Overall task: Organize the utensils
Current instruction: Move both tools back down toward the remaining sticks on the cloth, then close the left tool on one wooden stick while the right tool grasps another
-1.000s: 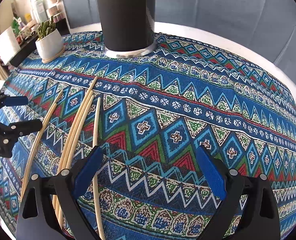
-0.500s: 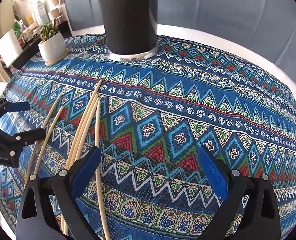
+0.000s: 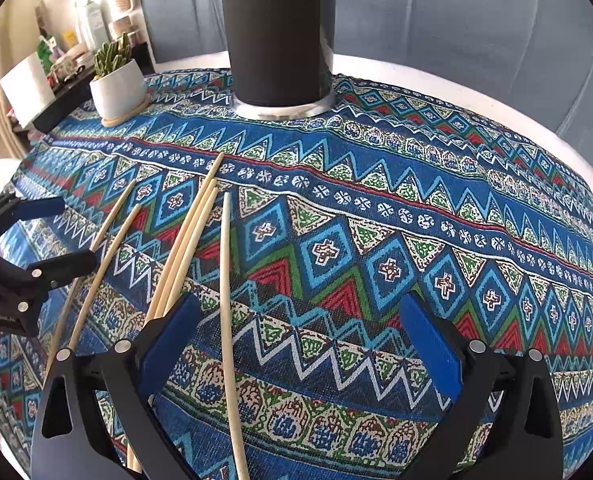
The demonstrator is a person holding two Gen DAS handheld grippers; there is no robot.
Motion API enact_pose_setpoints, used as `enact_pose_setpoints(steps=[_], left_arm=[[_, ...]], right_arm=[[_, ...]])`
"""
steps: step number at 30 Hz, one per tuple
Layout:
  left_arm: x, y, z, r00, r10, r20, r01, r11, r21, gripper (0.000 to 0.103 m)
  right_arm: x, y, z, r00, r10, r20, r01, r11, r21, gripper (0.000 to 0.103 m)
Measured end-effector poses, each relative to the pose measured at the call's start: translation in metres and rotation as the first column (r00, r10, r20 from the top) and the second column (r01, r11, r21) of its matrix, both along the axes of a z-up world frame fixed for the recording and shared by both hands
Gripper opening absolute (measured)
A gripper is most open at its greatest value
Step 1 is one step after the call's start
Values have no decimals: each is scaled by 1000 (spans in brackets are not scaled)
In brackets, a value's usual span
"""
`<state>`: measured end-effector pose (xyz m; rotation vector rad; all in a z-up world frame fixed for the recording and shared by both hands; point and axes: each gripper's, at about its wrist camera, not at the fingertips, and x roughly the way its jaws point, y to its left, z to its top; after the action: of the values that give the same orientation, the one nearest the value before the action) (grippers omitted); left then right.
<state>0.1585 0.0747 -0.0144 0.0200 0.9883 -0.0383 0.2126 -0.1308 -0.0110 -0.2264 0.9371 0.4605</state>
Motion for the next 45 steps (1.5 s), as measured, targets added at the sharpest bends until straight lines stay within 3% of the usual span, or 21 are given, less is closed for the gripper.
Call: enact_pose_setpoints(steps=[7,11,13,18,24,25,27,30,33,37,45], left_arm=[[-12,-1,1,1000,0,28,0,1000,-2,97],[-16,-3,3,999,-8,36,8,1000,0,90],[-17,-4,6,999,-23,40,23,1000,0,86],[-23,-4,10,996,-67,52,67,998,-4,69],[-33,1,15,995,-86,48,87,996,-16,41],[-34,3,15,995,-85,46,86,996,-22,39],[-32,10,16,997,-63,46,65,998,-28,21],[-30,24,17,999,-41,31,43,996,-76,8],[-27,32,16,999,-32,17,34,993,-114,6],[-28,30,16,999,-33,8,34,994,-109,6],[-29,27,22,999,-39,-8,38,997,-68,5]], right_arm=[[-1,0,0,1000,-8,0,8,1000,2,96],[-3,0,1,1000,-7,3,7,1000,-5,91],[-6,0,3,1000,6,3,-6,1000,-6,83],[-20,4,9,998,56,12,-56,998,-2,35],[-32,12,10,994,98,39,-98,995,-19,8],[-34,14,10,993,104,46,-103,994,-28,6],[-36,17,10,991,115,61,-113,993,-43,4],[-37,18,10,992,107,74,-104,994,-45,4],[-40,21,10,990,109,92,-104,993,-55,4],[-43,20,11,989,115,89,-110,992,-56,4],[-62,15,37,971,113,208,-98,992,-84,4]])
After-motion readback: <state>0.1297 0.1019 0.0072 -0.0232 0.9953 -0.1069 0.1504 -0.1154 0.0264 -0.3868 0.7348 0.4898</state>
